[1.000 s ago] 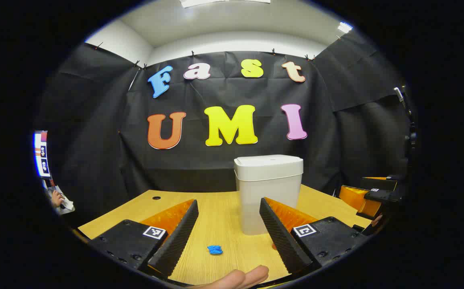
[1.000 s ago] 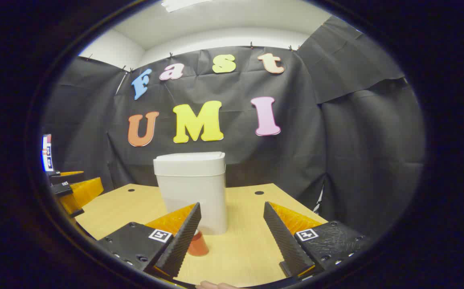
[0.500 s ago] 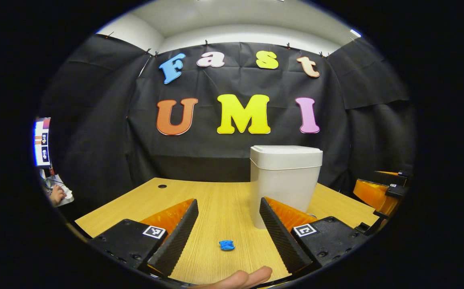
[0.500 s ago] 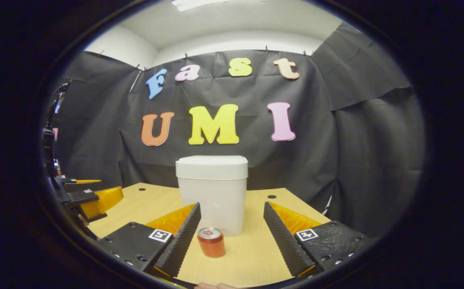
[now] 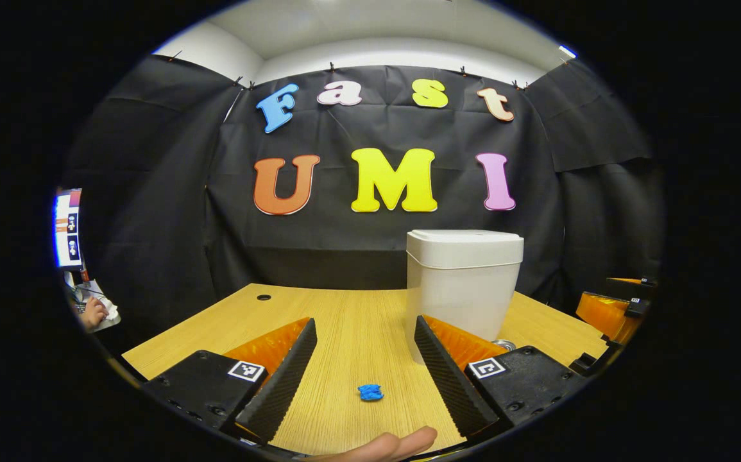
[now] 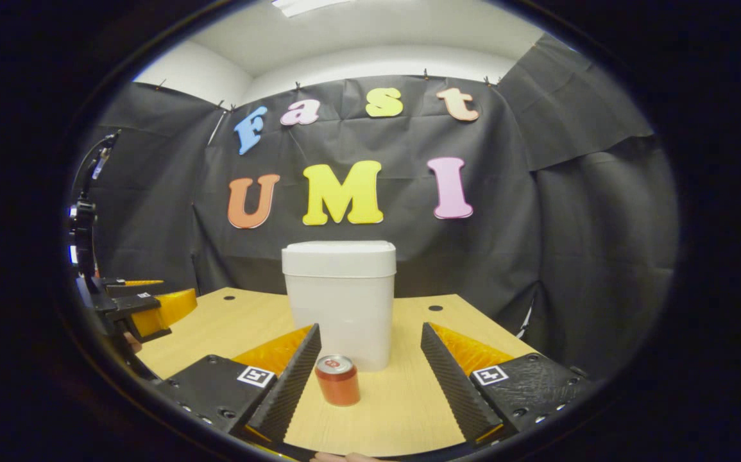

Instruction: Press the lid of the desktop garbage bin to open it, pick up the crumpled paper on the desktop and throw it into the bin, then pick up the pop can on the desktop and drop it into the bin, and finally close the garbage bin lid.

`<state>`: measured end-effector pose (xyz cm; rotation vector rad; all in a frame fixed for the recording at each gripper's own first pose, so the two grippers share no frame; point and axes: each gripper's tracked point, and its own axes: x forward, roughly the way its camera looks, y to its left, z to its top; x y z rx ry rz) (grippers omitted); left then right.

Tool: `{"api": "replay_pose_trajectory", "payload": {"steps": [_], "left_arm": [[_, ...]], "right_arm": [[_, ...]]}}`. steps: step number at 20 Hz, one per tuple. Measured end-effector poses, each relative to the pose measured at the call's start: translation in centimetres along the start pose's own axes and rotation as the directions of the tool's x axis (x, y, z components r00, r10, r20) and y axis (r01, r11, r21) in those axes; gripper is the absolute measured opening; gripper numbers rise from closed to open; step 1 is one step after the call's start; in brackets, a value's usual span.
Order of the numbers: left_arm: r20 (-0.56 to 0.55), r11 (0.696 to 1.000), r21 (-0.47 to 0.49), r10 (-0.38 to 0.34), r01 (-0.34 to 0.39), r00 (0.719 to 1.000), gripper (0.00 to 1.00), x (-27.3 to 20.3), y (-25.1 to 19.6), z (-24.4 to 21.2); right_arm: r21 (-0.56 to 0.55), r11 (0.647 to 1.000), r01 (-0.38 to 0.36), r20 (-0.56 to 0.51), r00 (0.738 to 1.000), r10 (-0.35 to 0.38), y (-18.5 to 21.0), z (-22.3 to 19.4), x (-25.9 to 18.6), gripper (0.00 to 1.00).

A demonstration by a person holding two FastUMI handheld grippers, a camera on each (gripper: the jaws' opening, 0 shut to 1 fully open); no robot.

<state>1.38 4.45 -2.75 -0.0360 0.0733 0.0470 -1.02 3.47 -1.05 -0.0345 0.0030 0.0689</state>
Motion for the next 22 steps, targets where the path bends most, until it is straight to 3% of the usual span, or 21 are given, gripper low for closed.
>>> {"api": "replay_pose_trajectory", "payload": {"steps": [11, 18, 21, 22], "left_arm": [[-0.03, 1.0, 0.017, 0.004, -0.004, 1.0, 0.99, 0.6, -0.6, -0.9], [-0.047, 1.0, 0.02, 0.019, -0.018, 0.999, 0.99, 0.9, -0.7, -1.2], [-0.041, 0.999, 0.037, 0.026, -0.024, 0.999, 0.99, 1.1, -0.5, -0.6], [-0.041, 0.999, 0.035, 0.031, -0.03, 0.999, 0.99, 1.2, -0.2, -0.3]], "right_arm": [[0.015, 1.0, -0.003, -0.023, 1.0, 0.004, -1.0, -1.0, 0.7, 0.96], [-0.001, 1.0, -0.005, -0.006, 1.0, 0.005, -1.0, 0.6, 2.3, 0.96], [-0.003, 0.998, -0.065, -0.035, 0.997, 0.065, 0.7, 1.2, 3.2, 0.95], [0.007, 0.997, -0.083, -0.041, 0.996, 0.083, 1.0, 1.5, 3.6, 0.91]]}}
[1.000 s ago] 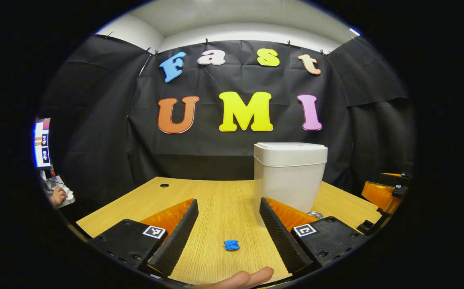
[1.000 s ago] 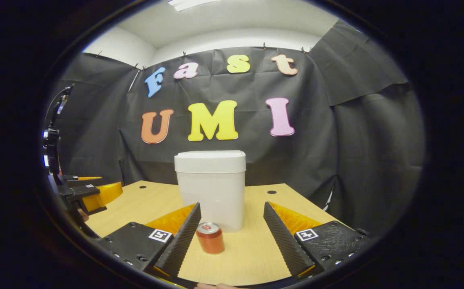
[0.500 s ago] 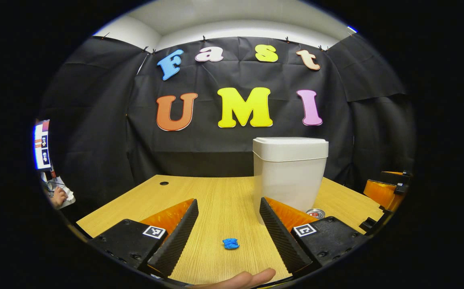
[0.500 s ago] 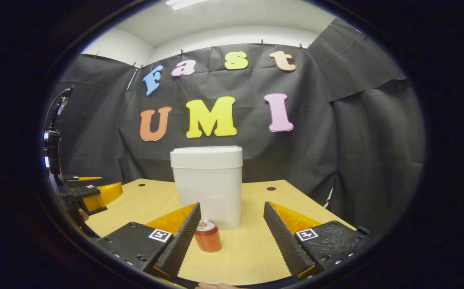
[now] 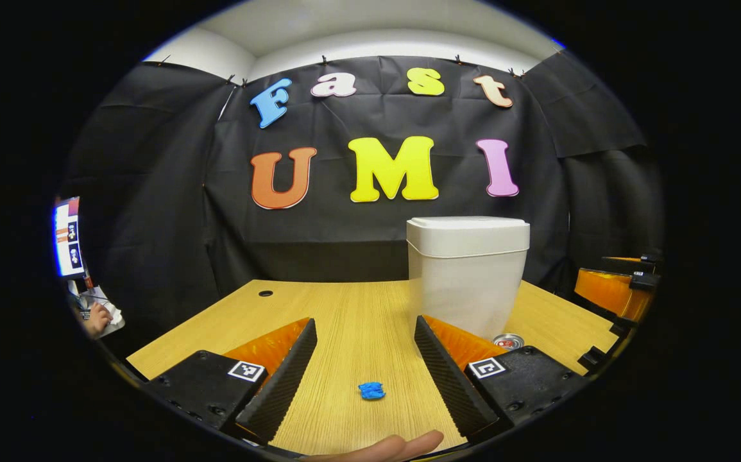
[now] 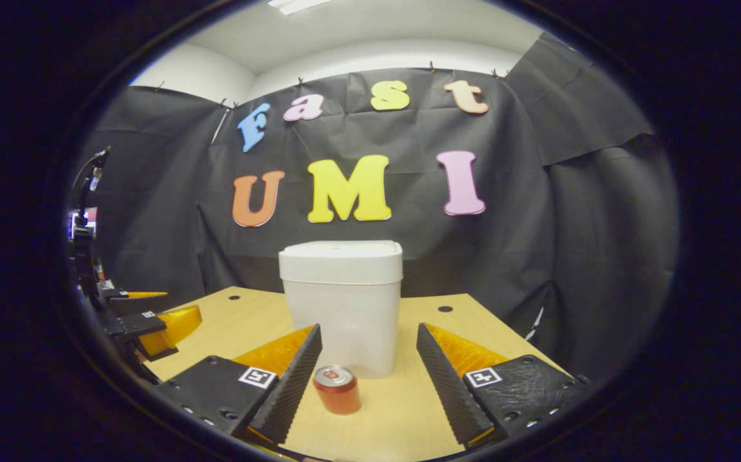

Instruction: Press the lid of the desktop garbage bin to open it, pick up the crumpled paper on the desktop and throw it into the bin, then pick up the pop can on the desktop and drop it into the bin, and finally close the garbage bin lid.

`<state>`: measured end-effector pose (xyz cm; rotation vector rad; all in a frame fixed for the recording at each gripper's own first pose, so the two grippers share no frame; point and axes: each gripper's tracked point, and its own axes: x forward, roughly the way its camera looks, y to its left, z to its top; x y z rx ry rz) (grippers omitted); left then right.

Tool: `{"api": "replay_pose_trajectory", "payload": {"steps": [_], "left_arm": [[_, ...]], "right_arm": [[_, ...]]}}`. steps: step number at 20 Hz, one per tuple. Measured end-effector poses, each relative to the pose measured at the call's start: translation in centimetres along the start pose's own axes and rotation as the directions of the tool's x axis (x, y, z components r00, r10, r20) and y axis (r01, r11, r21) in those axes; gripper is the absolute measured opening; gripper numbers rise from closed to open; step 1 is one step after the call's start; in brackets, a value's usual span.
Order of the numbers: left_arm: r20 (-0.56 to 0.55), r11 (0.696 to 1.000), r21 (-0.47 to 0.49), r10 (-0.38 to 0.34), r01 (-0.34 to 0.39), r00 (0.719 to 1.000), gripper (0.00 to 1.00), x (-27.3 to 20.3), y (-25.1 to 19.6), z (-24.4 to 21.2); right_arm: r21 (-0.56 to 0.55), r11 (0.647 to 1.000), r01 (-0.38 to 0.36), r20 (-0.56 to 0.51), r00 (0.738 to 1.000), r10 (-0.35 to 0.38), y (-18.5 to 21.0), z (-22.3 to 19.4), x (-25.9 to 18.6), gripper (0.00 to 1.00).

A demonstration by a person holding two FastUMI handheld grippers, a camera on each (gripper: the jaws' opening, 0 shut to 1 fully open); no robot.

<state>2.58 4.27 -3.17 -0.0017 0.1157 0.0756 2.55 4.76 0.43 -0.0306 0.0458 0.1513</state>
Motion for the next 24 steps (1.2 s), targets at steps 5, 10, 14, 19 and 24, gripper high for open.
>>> {"api": "replay_pose_trajectory", "payload": {"steps": [5, 10, 14, 19, 24], "left_arm": [[-0.021, 1.0, -0.002, 0.001, -0.001, 1.0, 0.99, 0.1, 1.0, 0.4], [-0.014, 1.0, 0.021, -0.003, 0.003, 1.0, 0.99, -0.9, 1.3, -0.7], [0.004, 0.998, 0.06, 0.024, -0.024, 1.0, 0.99, -1.7, 2.6, -0.8], [0.007, 1.0, 0.022, 0.014, -0.015, 1.0, 0.99, -2.4, 3.2, -1.1], [-0.003, 1.0, 0.006, 0.003, -0.003, 1.0, 0.99, -2.3, 3.5, -1.4]], "right_arm": [[0.078, 0.992, -0.096, 0.018, 0.995, 0.095, 1.5, 4.0, 1.7, 0.45], [-0.034, 0.993, -0.113, 0.011, 0.993, 0.114, 3.3, 5.4, 3.4, 0.0], [-0.088, 0.988, -0.128, 0.009, 0.992, 0.13, 6.1, 6.9, 5.3, 0.0], [-0.102, 0.991, -0.086, 0.025, 0.996, 0.089, 7.7, 10.0, 8.3, 0.0], [-0.097, 0.994, -0.041, -0.053, 0.998, 0.036, 7.6, 9.8, 12.7, 0.0]]}}
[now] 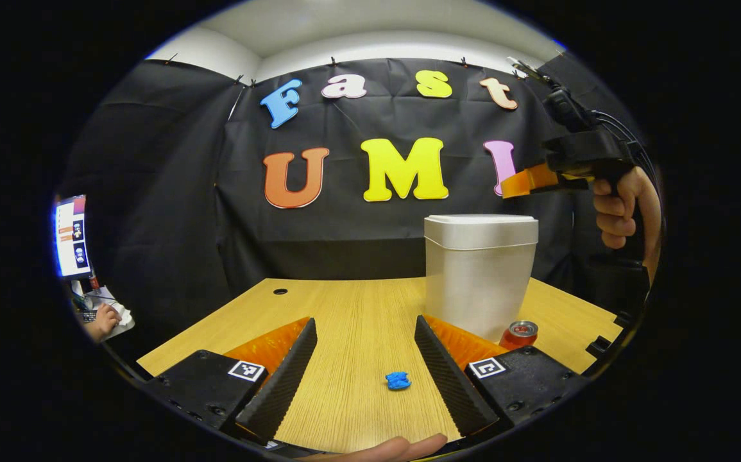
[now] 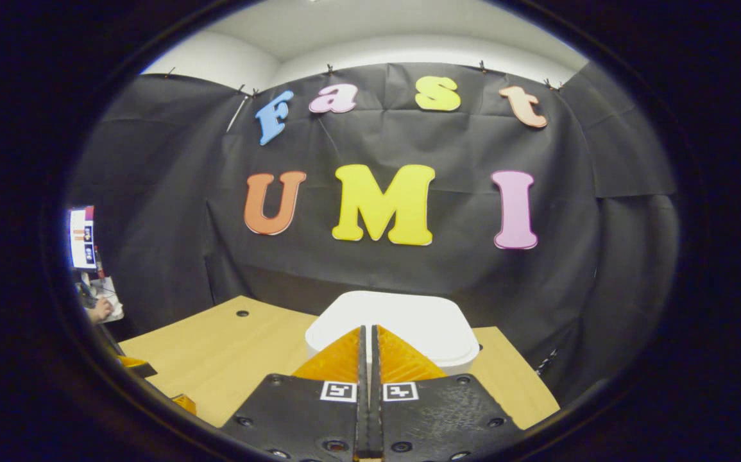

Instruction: Press the lid of the desktop garbage bin to open it, pick up the crumpled paper on the desktop and throw it into the bin, then pick up the pop can on the desktop and drop it into the bin, and finally close the garbage bin lid.

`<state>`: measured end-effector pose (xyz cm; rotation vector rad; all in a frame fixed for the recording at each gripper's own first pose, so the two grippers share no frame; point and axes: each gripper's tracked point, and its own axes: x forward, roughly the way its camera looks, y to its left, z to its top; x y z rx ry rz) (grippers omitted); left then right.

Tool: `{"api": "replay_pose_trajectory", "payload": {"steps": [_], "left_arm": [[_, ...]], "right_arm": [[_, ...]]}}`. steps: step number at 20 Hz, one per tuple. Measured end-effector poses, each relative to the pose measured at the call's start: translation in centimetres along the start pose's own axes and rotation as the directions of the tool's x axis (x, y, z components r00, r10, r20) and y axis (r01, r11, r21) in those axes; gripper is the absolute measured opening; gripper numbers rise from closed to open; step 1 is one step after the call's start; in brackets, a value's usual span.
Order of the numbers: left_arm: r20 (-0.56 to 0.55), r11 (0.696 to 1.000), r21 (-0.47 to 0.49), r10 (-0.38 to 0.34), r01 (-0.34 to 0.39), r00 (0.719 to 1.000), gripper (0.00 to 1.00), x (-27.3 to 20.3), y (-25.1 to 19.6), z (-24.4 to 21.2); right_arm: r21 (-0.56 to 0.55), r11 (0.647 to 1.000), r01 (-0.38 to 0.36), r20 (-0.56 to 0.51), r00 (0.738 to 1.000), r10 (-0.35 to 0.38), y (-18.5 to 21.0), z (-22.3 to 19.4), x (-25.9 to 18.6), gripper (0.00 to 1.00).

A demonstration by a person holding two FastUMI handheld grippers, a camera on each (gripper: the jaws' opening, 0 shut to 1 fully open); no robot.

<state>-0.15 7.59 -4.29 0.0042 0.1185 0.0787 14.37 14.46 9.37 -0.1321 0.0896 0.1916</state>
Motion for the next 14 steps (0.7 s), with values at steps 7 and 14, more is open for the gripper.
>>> {"api": "replay_pose_trajectory", "payload": {"steps": [7, 14], "left_arm": [[0.002, 0.999, -0.022, 0.023, -0.023, 1.0, 0.99, 0.3, 1.3, 0.2], [-0.01, 0.999, -0.019, 0.028, -0.028, 1.0, 0.99, 0.5, 1.3, -0.1]], "right_arm": [[0.072, 0.996, 0.047, -0.042, 0.998, -0.044, -1.7, -1.1, 3.3, 0.0], [0.08, 0.996, 0.045, -0.131, 0.991, -0.035, -1.7, -3.2, 3.5, 0.01]]}}
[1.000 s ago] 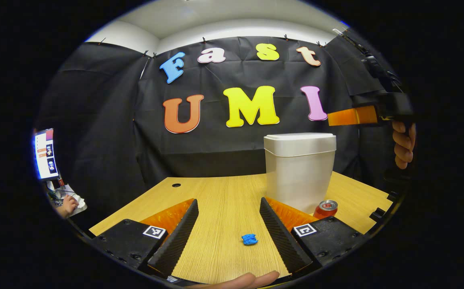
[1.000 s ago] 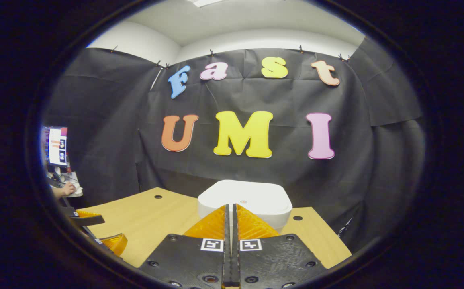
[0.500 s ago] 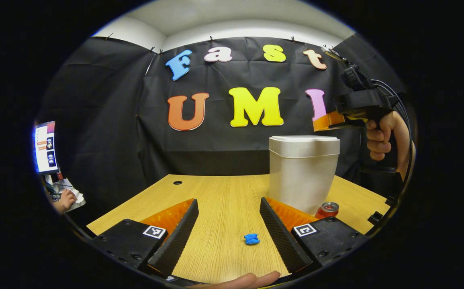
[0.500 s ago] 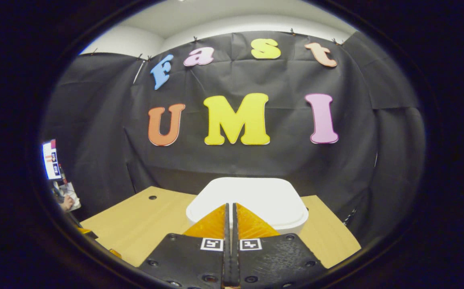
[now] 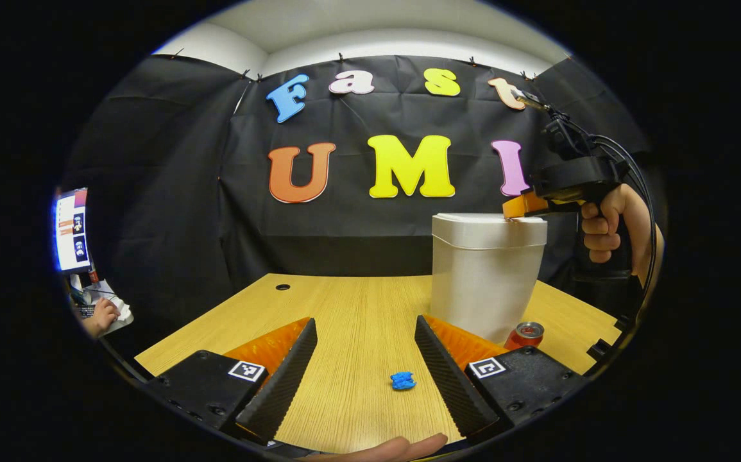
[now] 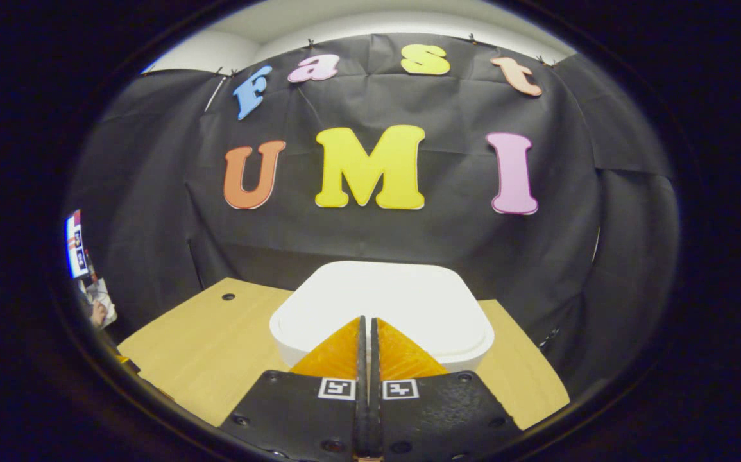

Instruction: Press the lid of the desktop garbage bin to open it, pick up the crumpled paper on the desktop and throw it into the bin, then pick up the pop can on the desktop and drop it into the bin, and finally close the garbage bin lid.

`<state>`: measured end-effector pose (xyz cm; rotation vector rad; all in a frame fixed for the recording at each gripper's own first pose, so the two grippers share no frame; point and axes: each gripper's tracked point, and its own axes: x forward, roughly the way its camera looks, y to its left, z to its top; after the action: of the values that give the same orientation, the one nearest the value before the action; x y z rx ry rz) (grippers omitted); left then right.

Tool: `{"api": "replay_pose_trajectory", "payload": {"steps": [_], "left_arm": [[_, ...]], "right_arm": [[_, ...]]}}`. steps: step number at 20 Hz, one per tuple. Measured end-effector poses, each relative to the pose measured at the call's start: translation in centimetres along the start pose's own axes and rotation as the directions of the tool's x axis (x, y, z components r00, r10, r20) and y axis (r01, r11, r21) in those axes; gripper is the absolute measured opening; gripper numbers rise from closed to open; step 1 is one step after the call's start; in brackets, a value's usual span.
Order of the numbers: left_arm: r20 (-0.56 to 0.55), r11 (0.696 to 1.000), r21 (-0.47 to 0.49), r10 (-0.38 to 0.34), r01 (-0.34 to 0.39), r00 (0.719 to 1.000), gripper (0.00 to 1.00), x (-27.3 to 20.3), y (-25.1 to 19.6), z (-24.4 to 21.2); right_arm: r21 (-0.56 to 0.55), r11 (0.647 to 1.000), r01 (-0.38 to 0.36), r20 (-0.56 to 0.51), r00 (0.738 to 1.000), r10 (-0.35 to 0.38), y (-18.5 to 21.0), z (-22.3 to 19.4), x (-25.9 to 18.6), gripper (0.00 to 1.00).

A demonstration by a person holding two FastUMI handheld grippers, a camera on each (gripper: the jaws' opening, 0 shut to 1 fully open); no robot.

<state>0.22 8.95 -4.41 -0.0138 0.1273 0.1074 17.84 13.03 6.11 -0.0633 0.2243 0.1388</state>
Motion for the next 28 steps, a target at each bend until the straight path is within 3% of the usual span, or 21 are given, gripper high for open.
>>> {"api": "replay_pose_trajectory", "payload": {"steps": [4, 10, 15, 21, 23, 26, 27, 28], "left_arm": [[0.009, 1.0, 0.002, -0.006, 0.006, 1.0, 0.99, 0.0, -0.2, 0.0], [-0.008, 1.0, -0.013, -0.017, 0.017, 1.0, 0.99, 0.1, -0.8, -0.5], [0.002, 0.999, -0.031, -0.043, 0.043, 0.999, 0.99, 0.6, -1.5, -0.6], [0.03, 0.999, -0.045, -0.001, 0.002, 1.0, 1.0, 1.0, -0.4, -1.8], [0.029, 0.999, -0.045, -0.015, 0.017, 0.999, 0.99, 1.3, -0.8, -3.0], [0.008, 0.999, -0.046, -0.025, 0.025, 1.0, 0.99, 1.7, -0.8, -5.0], [0.005, 0.998, -0.054, -0.023, 0.023, 1.0, 0.99, 1.9, -0.7, -5.5], [0.007, 0.998, -0.064, -0.019, 0.019, 1.0, 0.99, 2.0, -0.8, -6.1]], "right_arm": [[0.024, 1.0, -0.005, 0.058, 0.998, 0.004, 0.2, 0.5, -2.4, 0.0], [-0.038, 0.999, 0.025, 0.136, 0.991, -0.019, 0.0, -0.5, -5.4, 0.0], [-0.035, 0.999, 0.019, 0.149, 0.989, -0.013, 0.0, -2.0, -8.3, 0.0], [-0.059, 0.998, 0.017, 0.153, 0.988, -0.008, -0.4, -5.0, -9.2, 0.0], [-0.05, 0.998, 0.037, 0.168, 0.985, -0.028, -1.2, -5.8, -9.6, 0.11], [-0.035, 0.998, 0.056, 0.175, 0.983, -0.049, -2.1, -7.1, -9.7, 0.45], [-0.044, 0.997, 0.07, 0.174, 0.983, -0.061, -2.5, -7.6, -9.7, 0.51], [-0.049, 0.995, 0.082, 0.184, 0.98, -0.071, -3.0, -7.9, -10.0, 0.67]]}}
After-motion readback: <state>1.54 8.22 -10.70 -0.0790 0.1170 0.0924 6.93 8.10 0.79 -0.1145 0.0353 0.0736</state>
